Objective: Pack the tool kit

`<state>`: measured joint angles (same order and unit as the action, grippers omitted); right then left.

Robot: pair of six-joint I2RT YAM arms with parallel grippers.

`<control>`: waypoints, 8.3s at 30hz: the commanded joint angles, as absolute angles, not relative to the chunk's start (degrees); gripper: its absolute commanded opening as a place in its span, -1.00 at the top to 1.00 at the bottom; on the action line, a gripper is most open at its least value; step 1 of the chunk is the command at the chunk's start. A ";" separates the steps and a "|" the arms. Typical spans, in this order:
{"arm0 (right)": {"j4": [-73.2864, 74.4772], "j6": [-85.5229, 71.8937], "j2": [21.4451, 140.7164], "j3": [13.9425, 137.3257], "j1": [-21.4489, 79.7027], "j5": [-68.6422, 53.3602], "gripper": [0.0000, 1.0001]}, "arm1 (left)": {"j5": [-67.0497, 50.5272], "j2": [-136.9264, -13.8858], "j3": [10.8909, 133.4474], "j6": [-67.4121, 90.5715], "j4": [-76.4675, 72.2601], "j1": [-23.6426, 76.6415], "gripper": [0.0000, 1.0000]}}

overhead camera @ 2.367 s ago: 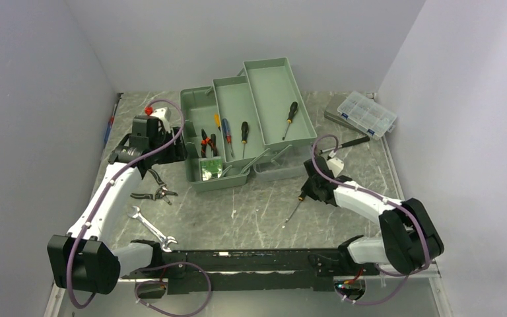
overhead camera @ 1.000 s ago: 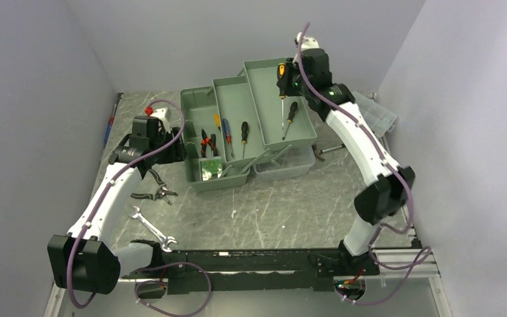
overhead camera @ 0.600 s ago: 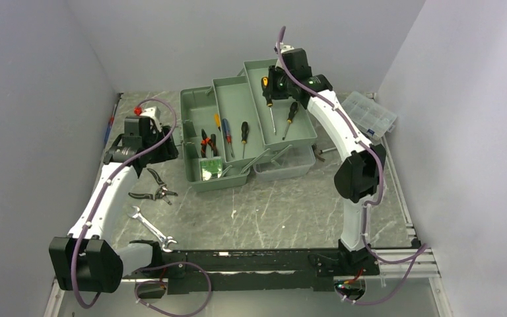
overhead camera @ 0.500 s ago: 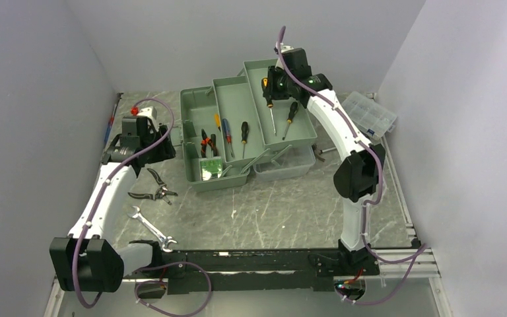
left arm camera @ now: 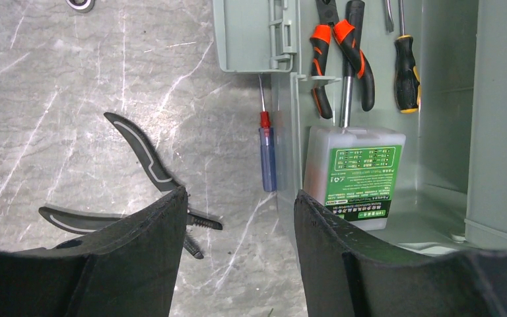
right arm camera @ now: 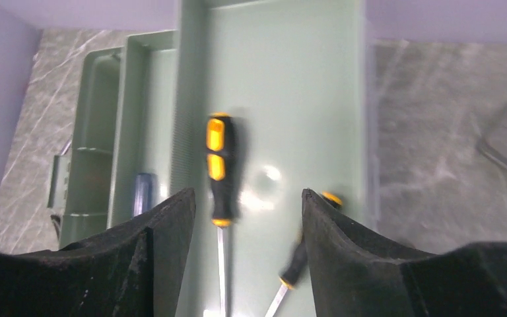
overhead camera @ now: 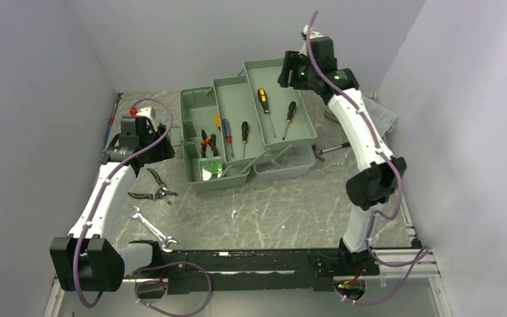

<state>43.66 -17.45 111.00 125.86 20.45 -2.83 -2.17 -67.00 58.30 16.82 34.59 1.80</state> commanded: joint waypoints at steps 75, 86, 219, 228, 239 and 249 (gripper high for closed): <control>20.98 -32.42 57.57 61.00 4.53 -20.32 -0.22 | 3.84 -95.00 51.21 31.73 37.67 8.37 0.51; 21.20 -32.74 56.87 60.93 4.54 -21.39 -0.20 | 0.88 -85.68 44.25 32.40 35.32 7.91 1.00; 15.65 -27.29 87.22 62.55 2.97 -30.15 -0.10 | -4.40 -76.30 58.27 10.58 44.08 2.29 1.00; 16.42 -24.01 90.79 61.51 5.81 -31.71 -0.06 | -5.30 -75.72 58.32 10.48 43.89 2.28 1.00; 20.61 -21.34 91.99 60.93 11.69 -21.66 0.18 | -6.69 -75.53 58.59 10.24 43.78 2.25 1.00; 25.57 -21.14 90.04 65.26 14.58 -12.19 1.00 | -8.47 -75.04 58.74 10.72 43.78 2.28 1.00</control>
